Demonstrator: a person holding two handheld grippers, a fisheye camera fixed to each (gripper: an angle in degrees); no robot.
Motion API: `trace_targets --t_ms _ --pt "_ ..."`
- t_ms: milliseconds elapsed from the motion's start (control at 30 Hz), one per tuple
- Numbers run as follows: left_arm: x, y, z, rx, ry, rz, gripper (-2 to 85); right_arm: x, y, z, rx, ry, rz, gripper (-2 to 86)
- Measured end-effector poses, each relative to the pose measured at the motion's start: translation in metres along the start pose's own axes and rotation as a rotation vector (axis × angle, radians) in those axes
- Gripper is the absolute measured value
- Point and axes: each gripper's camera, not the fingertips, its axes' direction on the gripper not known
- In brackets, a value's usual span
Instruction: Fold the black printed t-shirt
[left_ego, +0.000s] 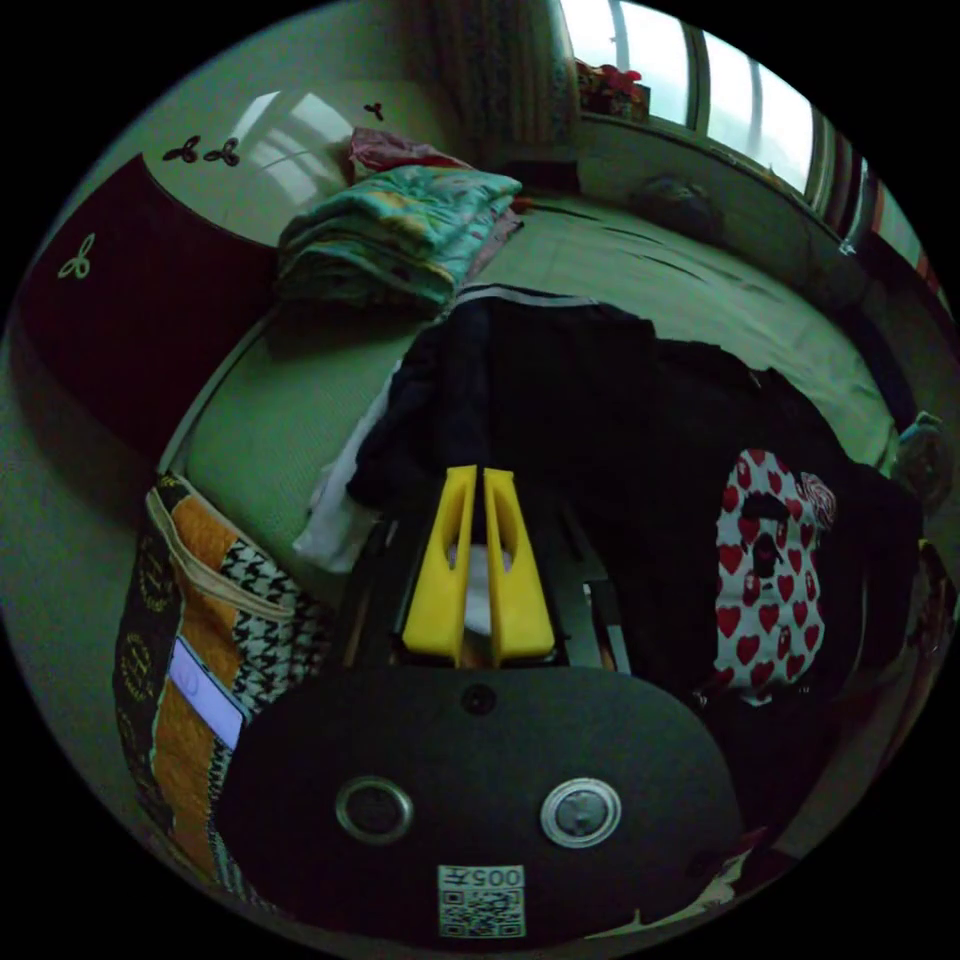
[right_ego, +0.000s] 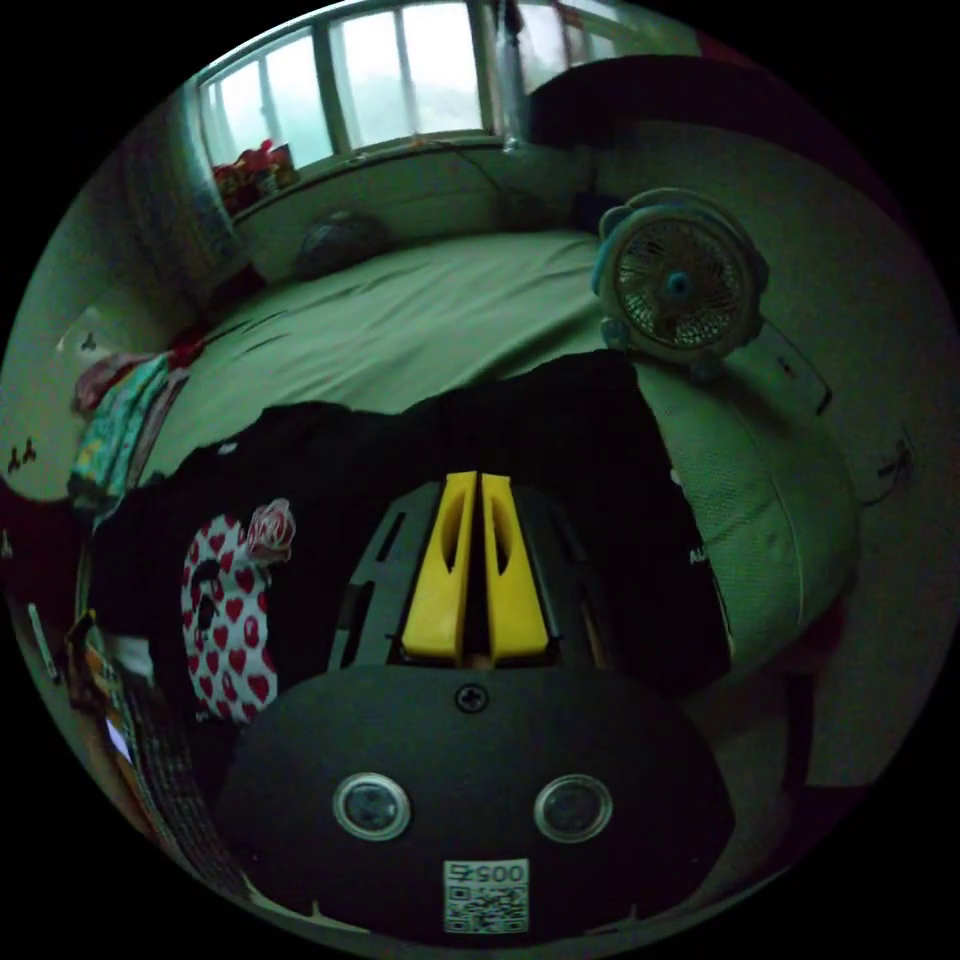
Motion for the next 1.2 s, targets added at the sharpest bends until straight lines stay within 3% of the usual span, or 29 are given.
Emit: trace_targets --t_ms 167,333,500,667,1200 --pt "0.072 0.068 -0.011 -0.092 0.216 0.151 -0.5 -0.079 0.075 -0.005 -0.098 -0.115 -0.194 -0.9" --pt "0.122 0.124 -0.017 -0.172 0.291 0.236 -0.7 -0.137 0.138 -0.003 -0.189 -0.19 -0.272 -1.0" --pt "0.144 0.169 -0.02 -0.174 0.255 0.25 -0.7 -0.165 0.185 -0.009 -0.17 -0.162 -0.291 -1.0" --pt "0.154 0.204 -0.028 -0.06 0.214 0.216 -0.7 -0.171 0.21 -0.014 -0.12 -0.164 -0.26 -0.9" --pt "0.187 0.275 -0.045 -0.031 0.194 0.229 -0.6 -0.211 0.269 -0.027 -0.088 -0.125 -0.294 -1.0"
